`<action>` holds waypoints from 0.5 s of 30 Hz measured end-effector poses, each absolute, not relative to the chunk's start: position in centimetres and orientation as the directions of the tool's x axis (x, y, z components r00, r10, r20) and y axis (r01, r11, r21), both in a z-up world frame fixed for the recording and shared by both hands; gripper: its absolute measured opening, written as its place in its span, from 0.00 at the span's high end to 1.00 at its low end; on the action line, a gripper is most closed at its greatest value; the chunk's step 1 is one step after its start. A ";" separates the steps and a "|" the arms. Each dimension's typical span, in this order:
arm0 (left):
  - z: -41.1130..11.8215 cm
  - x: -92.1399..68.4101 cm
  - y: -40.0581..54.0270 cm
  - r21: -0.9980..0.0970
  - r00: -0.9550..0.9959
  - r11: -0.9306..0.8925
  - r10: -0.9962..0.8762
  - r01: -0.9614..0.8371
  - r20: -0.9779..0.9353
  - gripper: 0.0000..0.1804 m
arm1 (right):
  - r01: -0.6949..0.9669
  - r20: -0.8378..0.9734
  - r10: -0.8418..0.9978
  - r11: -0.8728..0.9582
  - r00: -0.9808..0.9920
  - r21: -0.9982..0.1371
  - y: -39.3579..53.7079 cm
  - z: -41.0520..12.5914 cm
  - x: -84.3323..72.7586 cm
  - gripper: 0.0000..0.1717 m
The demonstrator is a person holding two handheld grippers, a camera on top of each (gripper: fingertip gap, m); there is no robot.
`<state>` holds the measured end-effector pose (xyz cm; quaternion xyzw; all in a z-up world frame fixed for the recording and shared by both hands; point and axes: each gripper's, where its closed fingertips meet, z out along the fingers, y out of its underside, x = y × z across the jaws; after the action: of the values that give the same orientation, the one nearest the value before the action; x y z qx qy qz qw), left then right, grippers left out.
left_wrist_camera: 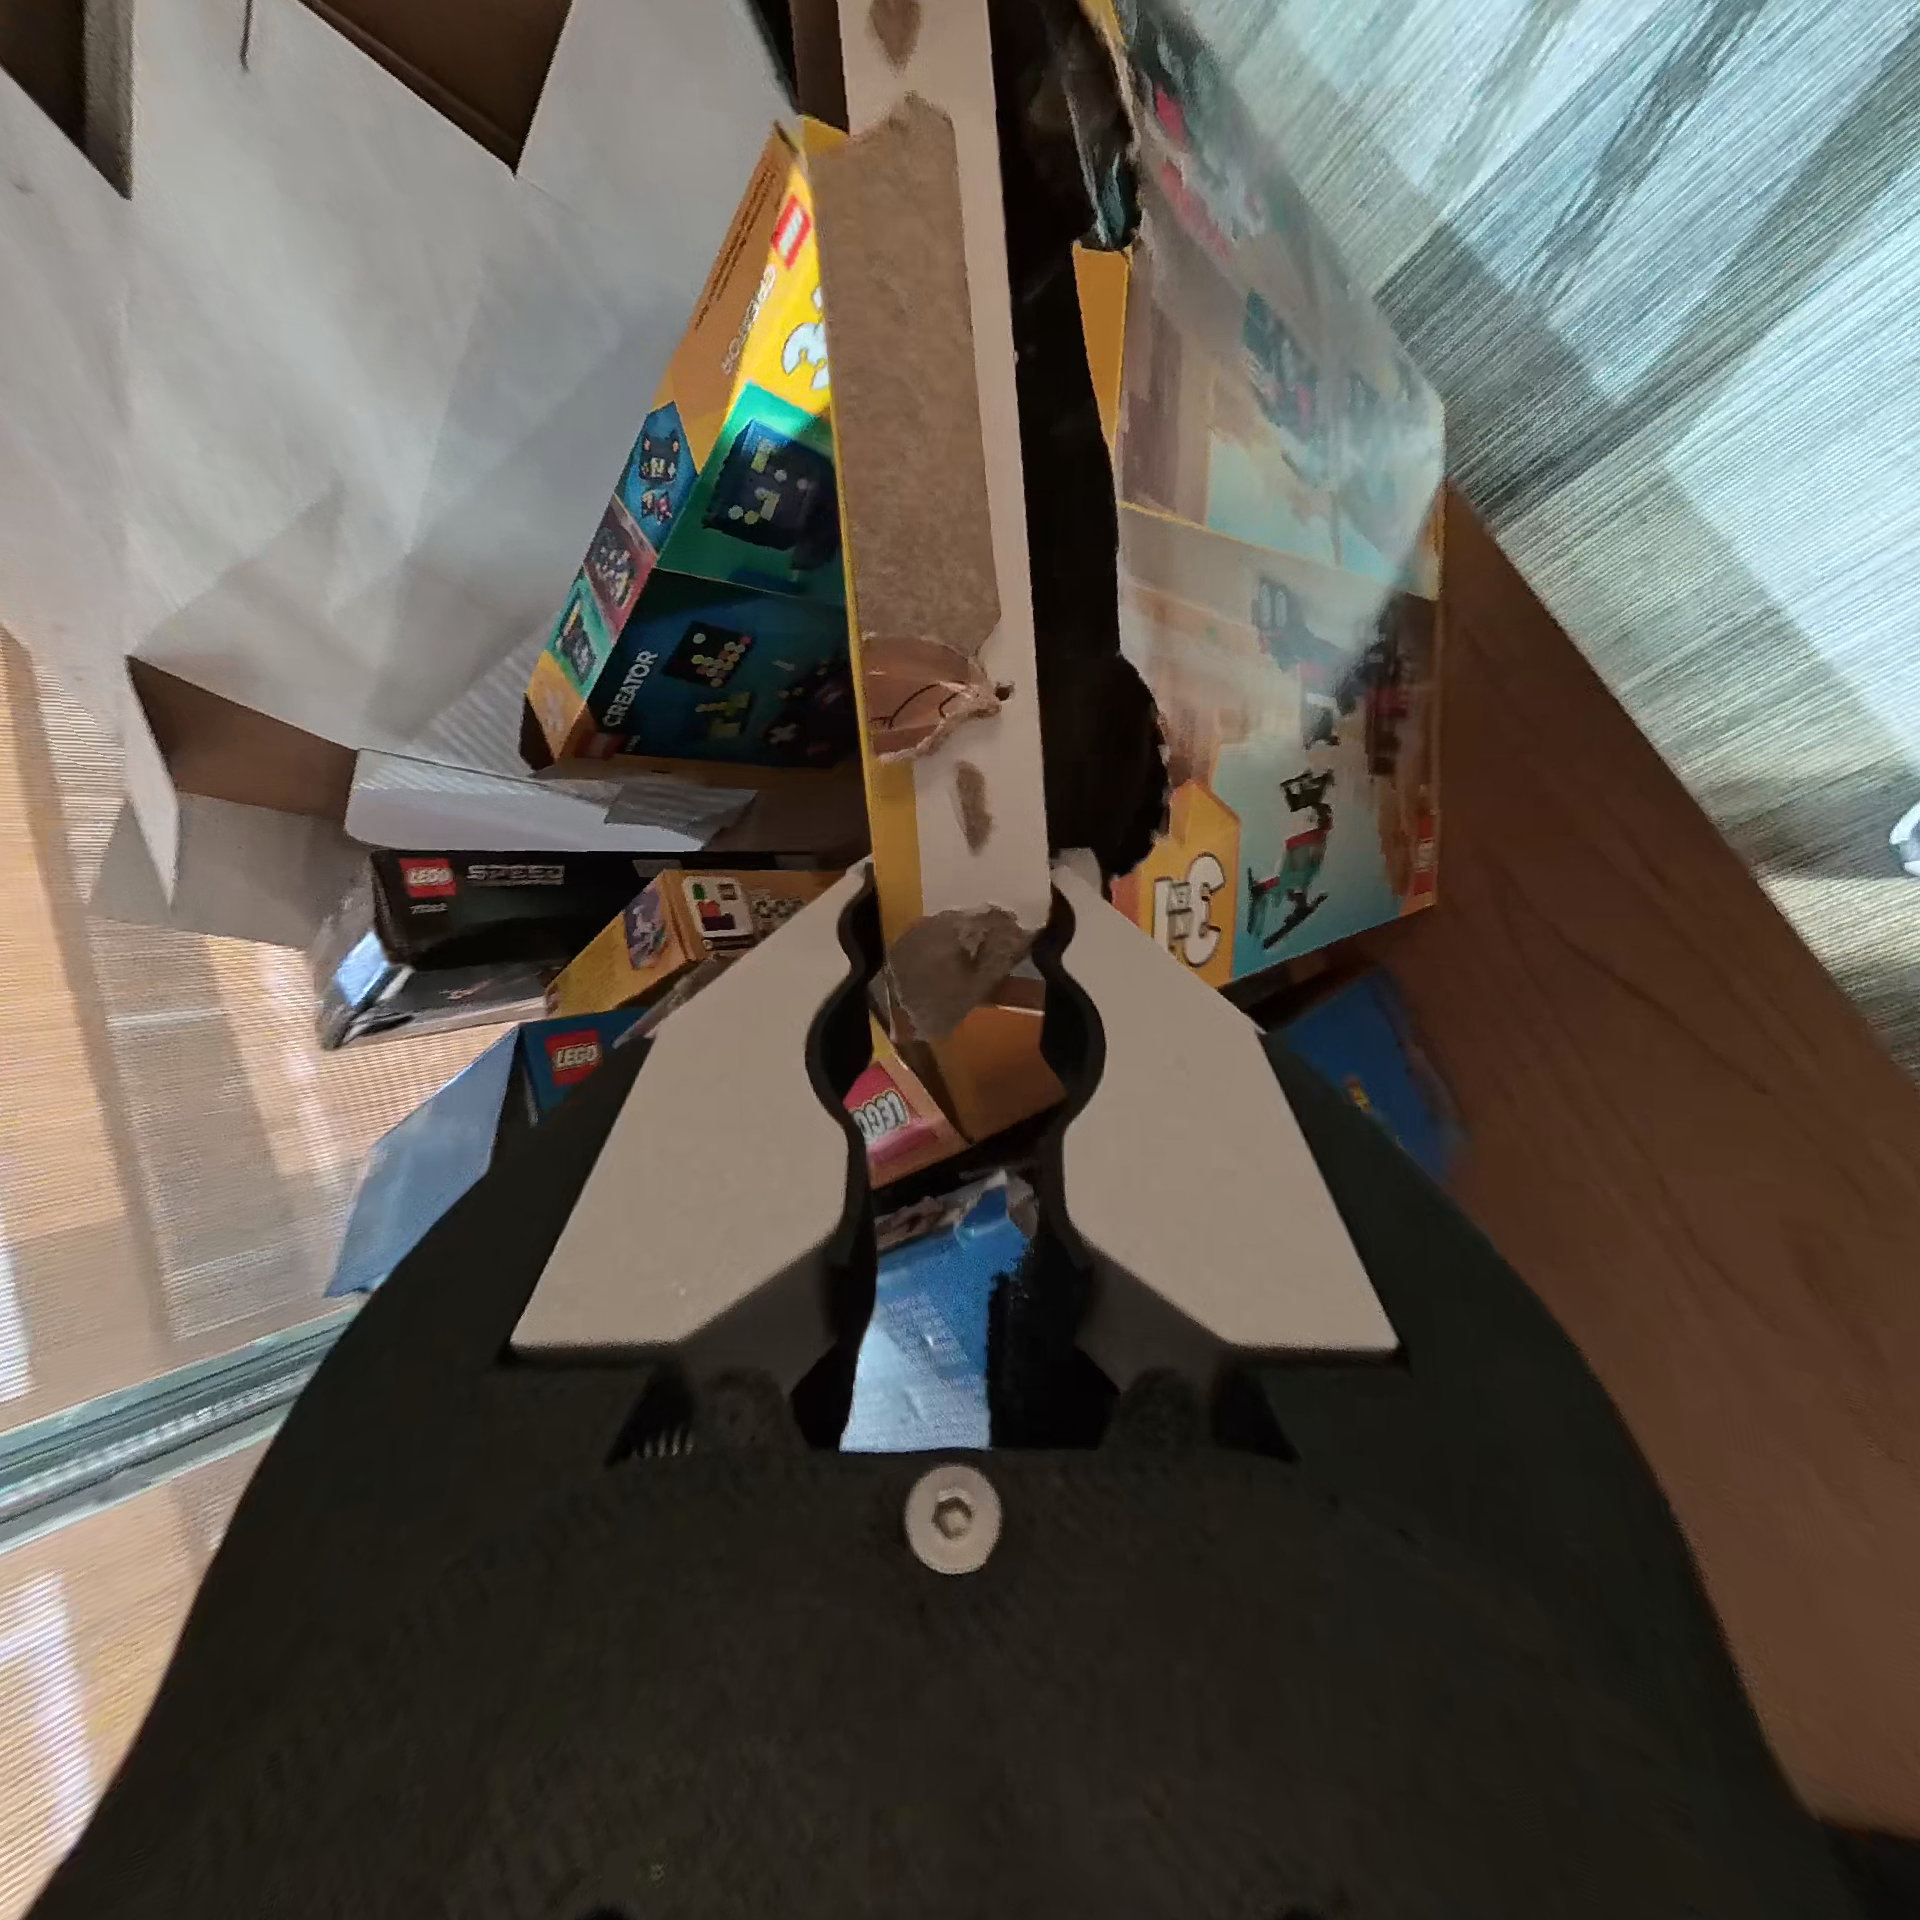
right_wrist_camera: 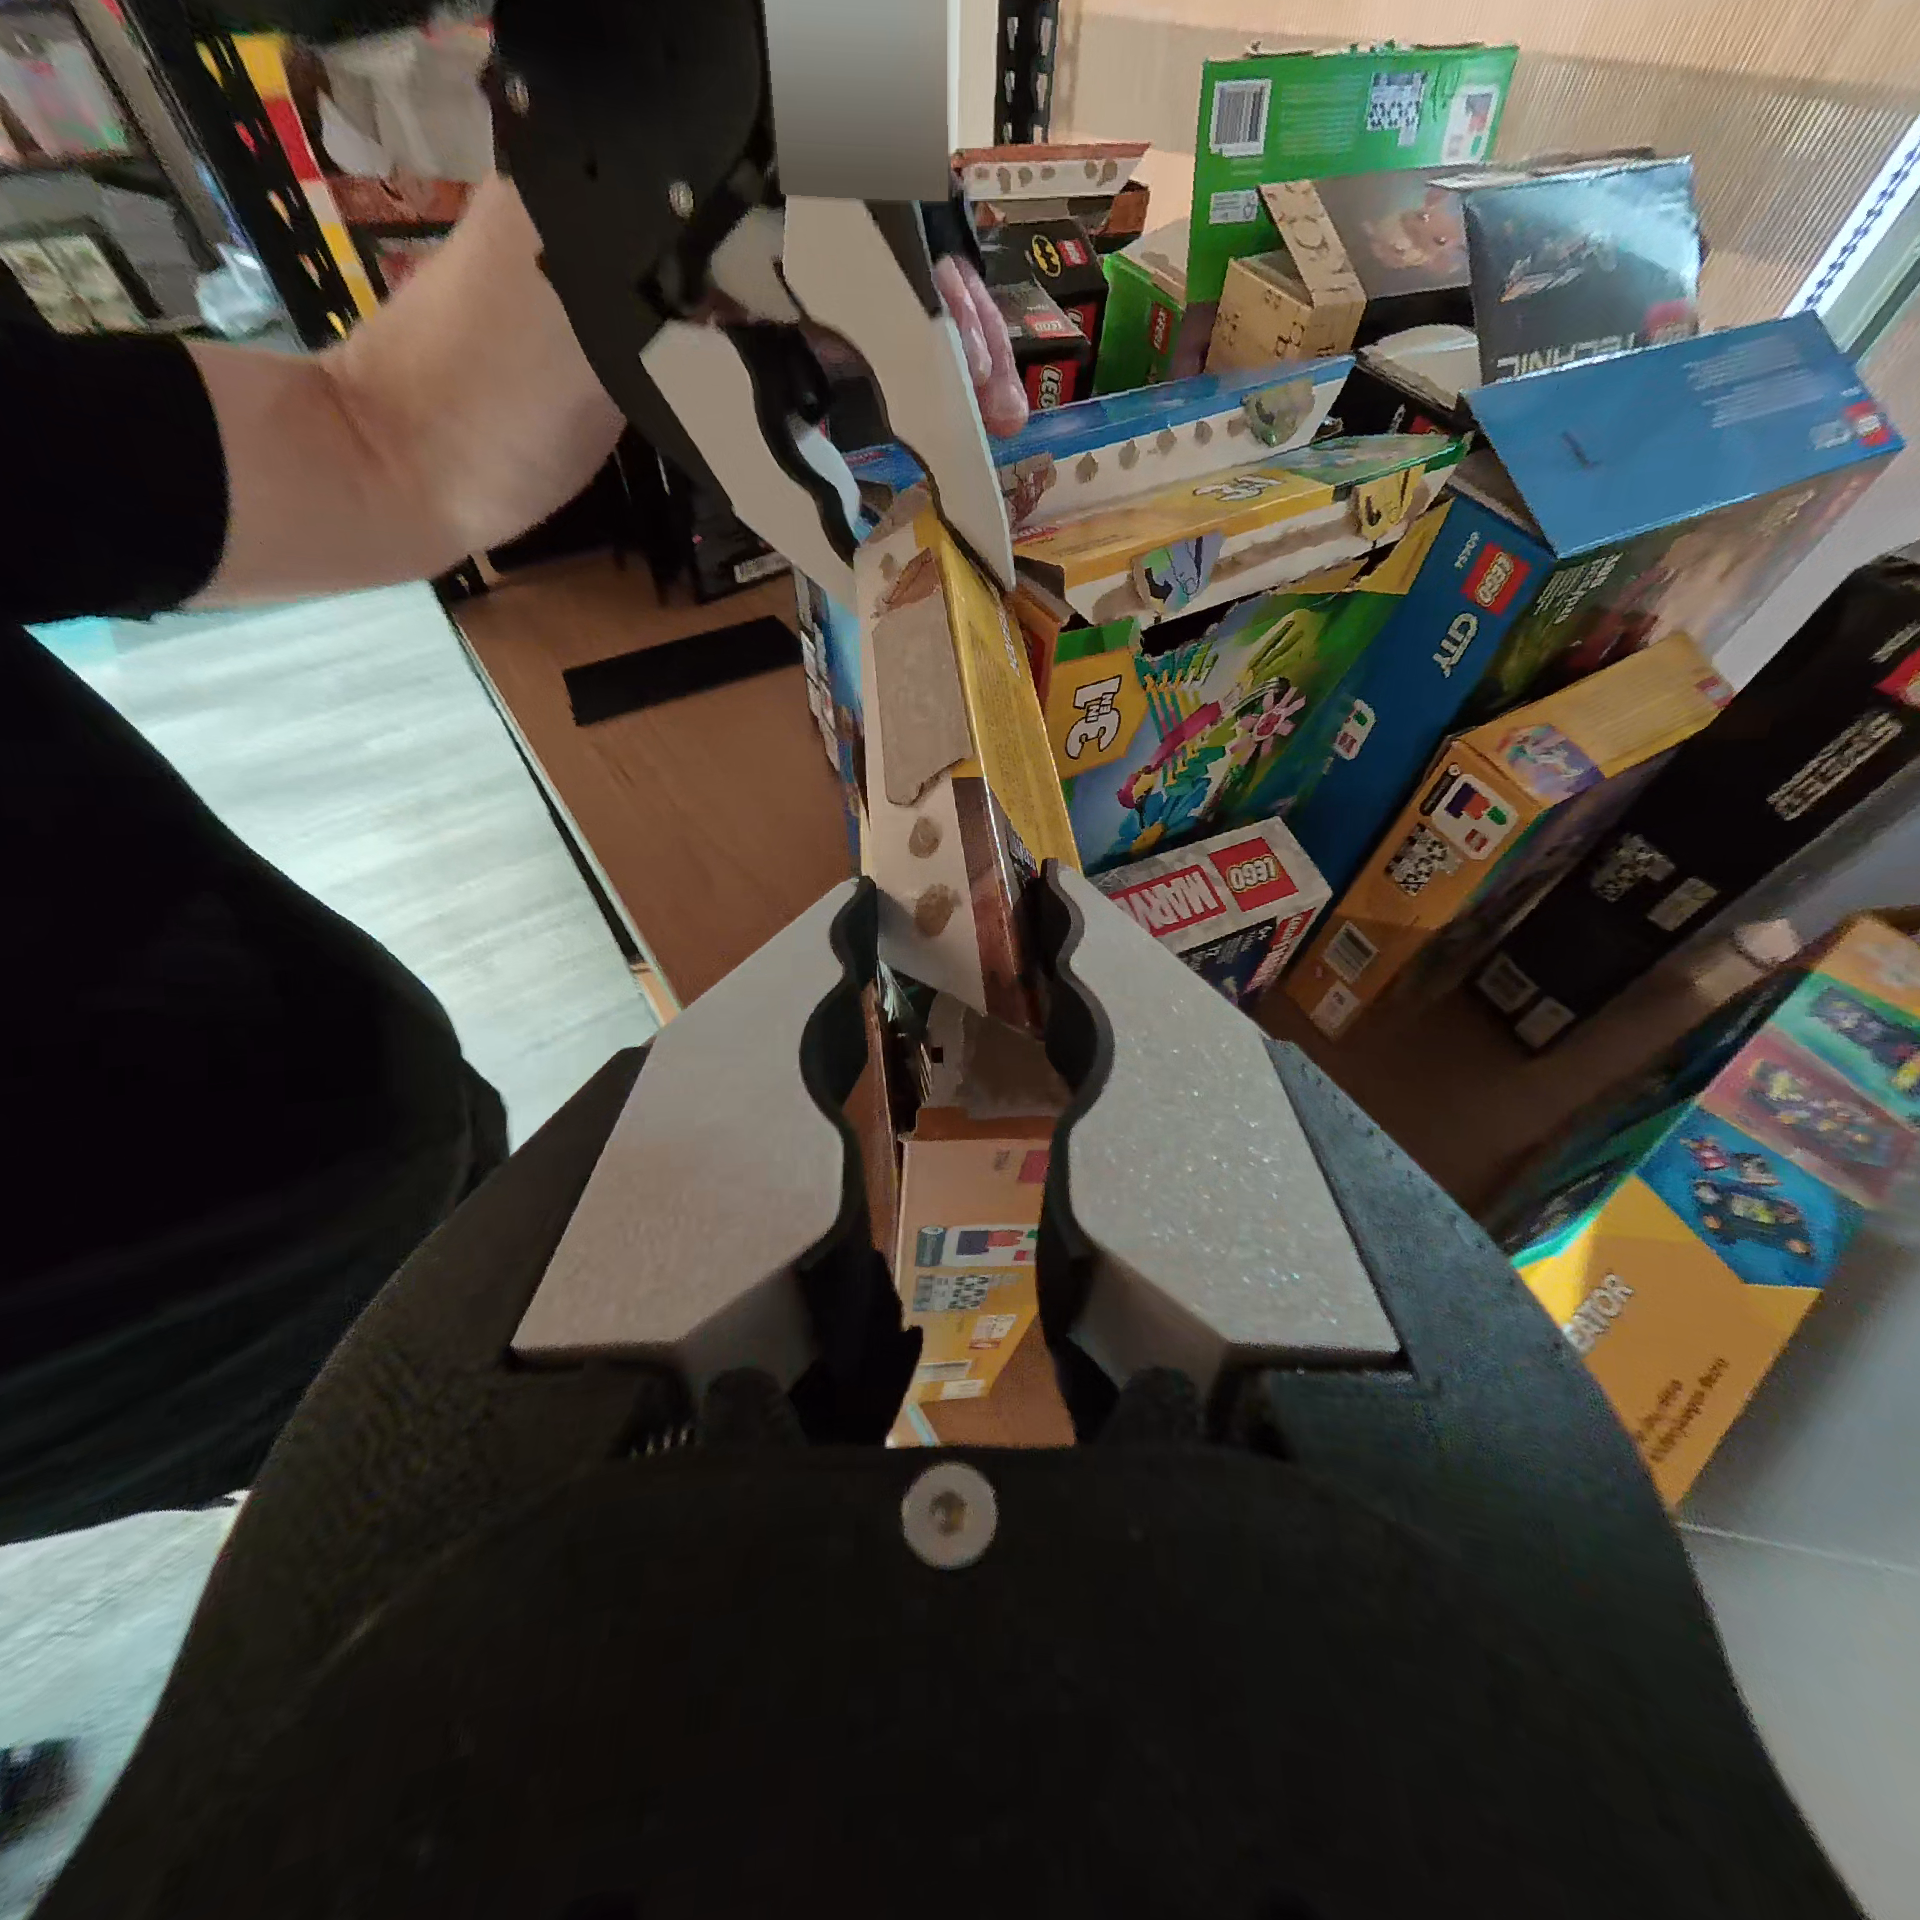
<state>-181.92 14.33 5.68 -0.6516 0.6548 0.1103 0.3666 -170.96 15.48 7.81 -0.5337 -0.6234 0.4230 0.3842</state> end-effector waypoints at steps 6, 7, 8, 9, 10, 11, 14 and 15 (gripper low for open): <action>8.0 -182.0 12.5 -0.479 0.154 0.117 -0.858 -0.870 -0.490 0.73 | 0.338 0.121 0.984 0.160 -0.132 -0.928 15.5 7.5 -171.0 0.84; 7.5 -182.2 12.8 -0.460 0.147 0.109 -0.862 -0.881 -0.485 0.74 | 0.339 0.147 0.981 0.183 -0.128 -0.923 15.5 7.5 -171.0 0.84; 6.9 -182.4 13.1 -0.433 0.140 0.098 -0.863 -0.896 -0.485 0.76 | 0.341 0.158 0.979 0.194 -0.129 -0.920 15.4 7.4 -171.0 0.83; 6.3 -182.6 13.5 -0.414 0.137 0.088 -0.864 -0.906 -0.485 0.78 | 0.344 0.164 0.978 0.199 -0.128 -0.918 15.4 7.3 -171.0 0.83; 5.9 -182.5 13.5 -0.421 0.133 0.085 -0.876 -0.903 -0.463 0.81 | 0.346 0.182 0.976 0.214 -0.122 -0.914 15.5 7.2 -170.9 0.84; 5.9 -182.5 13.4 -0.439 0.137 0.079 -0.888 -0.895 -0.438 0.82 | 0.343 0.196 0.973 0.227 -0.124 -0.911 15.4 7.2 -170.9 0.84; 6.3 -182.4 13.2 -0.495 0.147 0.065 -0.915 -0.866 -0.377 0.81 | 0.348 0.225 0.967 0.252 -0.116 -0.903 15.5 7.1 -171.0 0.84; 6.1 -182.4 13.1 -0.494 0.144 0.060 -0.920 -0.867 -0.364 0.82 | 0.354 0.244 0.963 0.268 -0.112 -0.896 15.5 7.1 -171.0 0.85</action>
<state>-182.44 13.14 6.09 -0.6845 0.6529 -0.0411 0.3217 -170.97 15.48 7.07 -0.4977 -0.6617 0.3440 0.4429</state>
